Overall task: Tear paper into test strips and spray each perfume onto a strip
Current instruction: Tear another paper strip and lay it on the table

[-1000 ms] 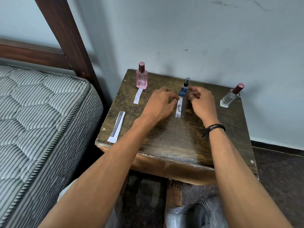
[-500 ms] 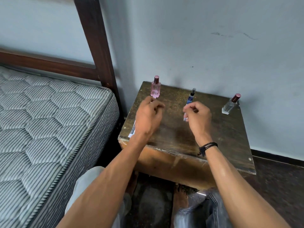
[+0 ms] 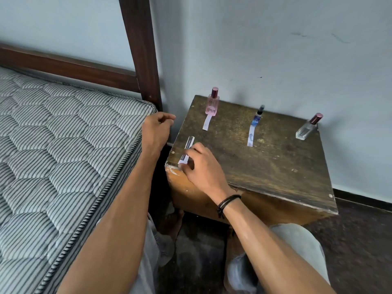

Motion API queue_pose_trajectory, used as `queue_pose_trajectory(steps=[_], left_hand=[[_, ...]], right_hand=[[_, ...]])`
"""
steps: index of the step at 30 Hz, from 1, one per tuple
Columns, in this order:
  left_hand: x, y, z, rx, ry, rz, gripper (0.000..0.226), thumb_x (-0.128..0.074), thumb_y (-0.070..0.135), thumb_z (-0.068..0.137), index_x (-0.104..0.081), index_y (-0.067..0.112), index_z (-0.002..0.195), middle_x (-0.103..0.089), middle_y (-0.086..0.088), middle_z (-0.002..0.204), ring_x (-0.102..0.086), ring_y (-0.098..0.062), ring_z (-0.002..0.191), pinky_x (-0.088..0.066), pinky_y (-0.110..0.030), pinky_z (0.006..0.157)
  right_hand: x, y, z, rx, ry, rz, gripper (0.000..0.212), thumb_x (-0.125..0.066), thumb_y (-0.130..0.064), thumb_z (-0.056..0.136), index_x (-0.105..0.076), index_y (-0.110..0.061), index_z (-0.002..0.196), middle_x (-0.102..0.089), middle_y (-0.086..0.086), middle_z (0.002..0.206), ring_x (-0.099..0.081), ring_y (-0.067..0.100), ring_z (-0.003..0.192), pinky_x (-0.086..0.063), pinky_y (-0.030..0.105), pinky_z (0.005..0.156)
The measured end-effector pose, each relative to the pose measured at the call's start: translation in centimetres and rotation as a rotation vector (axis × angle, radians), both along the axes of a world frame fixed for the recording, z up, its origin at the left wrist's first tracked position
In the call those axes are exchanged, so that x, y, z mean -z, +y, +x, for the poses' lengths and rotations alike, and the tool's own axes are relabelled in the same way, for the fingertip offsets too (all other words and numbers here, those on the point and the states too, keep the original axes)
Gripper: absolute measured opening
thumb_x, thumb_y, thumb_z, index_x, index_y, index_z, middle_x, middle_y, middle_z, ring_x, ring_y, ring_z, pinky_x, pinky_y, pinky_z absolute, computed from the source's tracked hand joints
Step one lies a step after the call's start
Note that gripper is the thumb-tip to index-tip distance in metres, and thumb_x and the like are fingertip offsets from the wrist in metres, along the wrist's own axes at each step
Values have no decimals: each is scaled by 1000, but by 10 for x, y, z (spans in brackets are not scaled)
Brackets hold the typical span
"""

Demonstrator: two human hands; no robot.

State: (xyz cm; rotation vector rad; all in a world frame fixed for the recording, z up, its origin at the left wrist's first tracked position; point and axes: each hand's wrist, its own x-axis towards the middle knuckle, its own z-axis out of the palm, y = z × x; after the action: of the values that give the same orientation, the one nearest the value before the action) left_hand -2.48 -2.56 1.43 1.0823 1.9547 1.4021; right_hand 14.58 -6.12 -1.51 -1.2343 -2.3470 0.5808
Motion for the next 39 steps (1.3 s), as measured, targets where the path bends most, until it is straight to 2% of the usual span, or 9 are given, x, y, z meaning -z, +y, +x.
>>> queue_pose_trajectory(steps=[4, 10, 14, 17, 22, 27, 32, 35, 39], left_hand=[[0, 4, -4, 86, 73, -68, 22, -61, 9, 87, -76, 24, 89, -68, 10, 82, -54, 6, 58, -40, -9, 57], [-1, 12, -3, 148, 125, -107, 23, -60, 9, 87, -78, 23, 92, -71, 8, 87, -57, -6, 65, -46, -25, 64], [-3, 17, -5, 294, 207, -187, 20, -66, 9, 87, -77, 18, 100, -73, 0, 95, -66, -15, 92, -53, -31, 87], [-4, 22, -10, 469, 247, -259, 20, -71, 10, 88, -75, 16, 107, -70, -4, 95, -65, -19, 93, -54, -40, 94], [-7, 27, -23, 590, 307, -298, 26, -76, 11, 86, -71, 24, 108, -68, 6, 95, -62, -9, 84, -53, -38, 94], [-9, 28, -30, 600, 314, -300, 30, -77, 7, 84, -71, 22, 110, -65, 8, 91, -60, -7, 79, -54, -39, 94], [-10, 26, -28, 609, 336, -322, 33, -77, 9, 84, -72, 20, 114, -66, 8, 92, -62, -7, 81, -54, -36, 95], [-8, 24, -26, 608, 330, -342, 33, -78, 10, 84, -72, 21, 114, -66, 4, 96, -61, -10, 83, -53, -37, 95], [-8, 23, -21, 590, 294, -344, 29, -78, 11, 84, -72, 19, 112, -69, -1, 97, -63, -13, 81, -55, -34, 90]], right_hand=[[3, 5, -11, -6, -52, -15, 52, -72, -42, 94, -64, -11, 135, -52, -1, 125, -52, 22, 115, -54, 38, 89], [11, 11, -7, -15, -49, -76, 46, -71, -38, 96, -66, -15, 136, -52, -2, 122, -49, 21, 112, -48, 36, 96], [13, 15, -8, -15, -25, -107, 46, -72, -38, 95, -68, -15, 134, -52, -4, 121, -49, 20, 110, -47, 34, 95], [11, 18, -8, -32, -9, -104, 39, -71, -35, 96, -70, -16, 130, -54, -5, 119, -50, 19, 108, -49, 36, 91], [6, 22, -2, -26, 84, -142, 25, -68, -33, 99, -76, -17, 118, -62, -10, 110, -60, 13, 93, -52, 34, 79], [3, 28, 4, 42, 194, -196, 14, -68, -25, 99, -80, -19, 104, -71, -11, 102, -63, 4, 81, -51, 20, 72], [-2, 35, 7, 167, 367, -271, 13, -69, -17, 98, -81, -22, 103, -76, -15, 94, -71, 3, 81, -57, 21, 76], [-10, 41, 12, 238, 517, -315, 21, -70, -10, 96, -80, -27, 97, -74, -19, 88, -72, 5, 74, -60, 23, 66], [-17, 49, 19, 337, 715, -405, 21, -71, -2, 92, -80, -20, 97, -76, -9, 88, -72, 7, 76, -57, 19, 59]])
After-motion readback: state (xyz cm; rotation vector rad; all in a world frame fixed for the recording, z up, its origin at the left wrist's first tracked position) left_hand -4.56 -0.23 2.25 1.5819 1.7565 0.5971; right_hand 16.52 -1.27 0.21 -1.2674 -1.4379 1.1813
